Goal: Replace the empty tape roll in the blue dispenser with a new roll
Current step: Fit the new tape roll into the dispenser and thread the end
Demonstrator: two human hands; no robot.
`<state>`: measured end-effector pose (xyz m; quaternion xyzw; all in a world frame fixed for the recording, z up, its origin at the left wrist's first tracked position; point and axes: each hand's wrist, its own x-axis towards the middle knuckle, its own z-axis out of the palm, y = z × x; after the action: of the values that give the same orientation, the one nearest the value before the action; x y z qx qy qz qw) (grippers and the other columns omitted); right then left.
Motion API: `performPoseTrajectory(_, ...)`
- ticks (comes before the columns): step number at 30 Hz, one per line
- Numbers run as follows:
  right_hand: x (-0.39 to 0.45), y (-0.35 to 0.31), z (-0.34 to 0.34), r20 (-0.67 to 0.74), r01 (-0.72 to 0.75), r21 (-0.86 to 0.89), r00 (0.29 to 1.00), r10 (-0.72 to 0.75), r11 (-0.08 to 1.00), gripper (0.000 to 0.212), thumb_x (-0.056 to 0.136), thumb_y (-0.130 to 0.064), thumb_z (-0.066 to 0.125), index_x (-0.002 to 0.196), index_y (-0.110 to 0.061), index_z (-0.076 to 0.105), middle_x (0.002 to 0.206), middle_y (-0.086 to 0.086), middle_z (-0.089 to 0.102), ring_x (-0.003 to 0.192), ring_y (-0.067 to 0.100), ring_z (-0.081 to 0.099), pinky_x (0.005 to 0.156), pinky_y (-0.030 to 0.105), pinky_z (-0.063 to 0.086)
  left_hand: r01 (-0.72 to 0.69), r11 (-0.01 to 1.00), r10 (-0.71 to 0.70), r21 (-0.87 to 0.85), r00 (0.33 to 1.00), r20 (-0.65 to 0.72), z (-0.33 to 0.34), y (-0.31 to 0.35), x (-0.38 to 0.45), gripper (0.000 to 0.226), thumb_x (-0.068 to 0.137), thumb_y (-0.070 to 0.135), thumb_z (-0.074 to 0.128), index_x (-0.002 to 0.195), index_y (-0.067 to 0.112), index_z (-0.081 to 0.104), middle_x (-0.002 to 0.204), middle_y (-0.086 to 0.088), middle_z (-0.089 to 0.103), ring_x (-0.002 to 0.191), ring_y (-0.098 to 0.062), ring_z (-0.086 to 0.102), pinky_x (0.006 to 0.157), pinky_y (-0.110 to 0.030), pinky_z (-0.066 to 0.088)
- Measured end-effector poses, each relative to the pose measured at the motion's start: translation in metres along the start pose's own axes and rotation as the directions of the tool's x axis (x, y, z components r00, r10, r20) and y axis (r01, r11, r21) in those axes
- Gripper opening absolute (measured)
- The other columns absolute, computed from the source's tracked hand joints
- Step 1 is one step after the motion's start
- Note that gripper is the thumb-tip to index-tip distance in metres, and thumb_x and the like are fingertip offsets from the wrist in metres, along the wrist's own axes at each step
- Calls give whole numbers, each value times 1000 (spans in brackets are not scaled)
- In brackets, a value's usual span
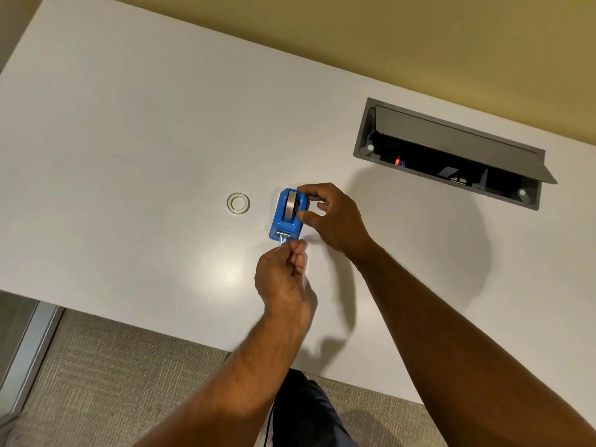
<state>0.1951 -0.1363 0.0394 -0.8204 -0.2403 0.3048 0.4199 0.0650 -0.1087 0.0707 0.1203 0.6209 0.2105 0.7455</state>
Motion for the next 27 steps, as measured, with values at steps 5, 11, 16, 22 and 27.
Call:
performPoseTrajectory(5,0,0,0,-1,4,-7,1000,-4,1000,44,86,-11,73,128,-20,63,127,-4,65,112,10,61,97,24,48,39,999,-39,11,999,-7,1,1,3,21,100,5,57,88,9,74,81,-8,79,79,-19,78,75,-26,62)
performPoseTrajectory(11,0,1,1,-1,5,-7,1000,-5,1000,44,86,-11,74,128,-19,62,127,-5,65,112,9,60,96,22,47,136,991,-136,-17,991,-5,7,6,8,15,98,5,60,92,4,73,79,-11,78,74,-21,78,75,-27,63)
performPoseTrajectory(16,0,2,1,-1,-11,3,1000,11,1000,44,86,-12,74,127,-23,63,123,-11,63,109,6,60,92,16,44,202,979,-201,-8,979,32,2,15,9,11,98,8,63,100,1,72,83,-12,79,69,-20,79,67,-26,64)
performPoseTrajectory(22,0,1,2,-1,-9,-12,1000,9,1000,43,87,-12,73,127,-22,62,126,-7,64,110,7,59,95,21,46,242,967,-246,80,969,36,-3,21,16,17,97,11,67,107,-1,73,99,-17,78,86,-24,77,56,-24,62)
performPoseTrajectory(27,0,2,1,0,-6,-21,1000,6,1000,43,87,-13,73,128,-21,62,128,-7,64,111,7,61,95,19,45,221,965,-220,142,975,-22,-4,20,18,13,95,11,69,95,-1,75,81,-13,80,69,-20,79,52,-23,60)
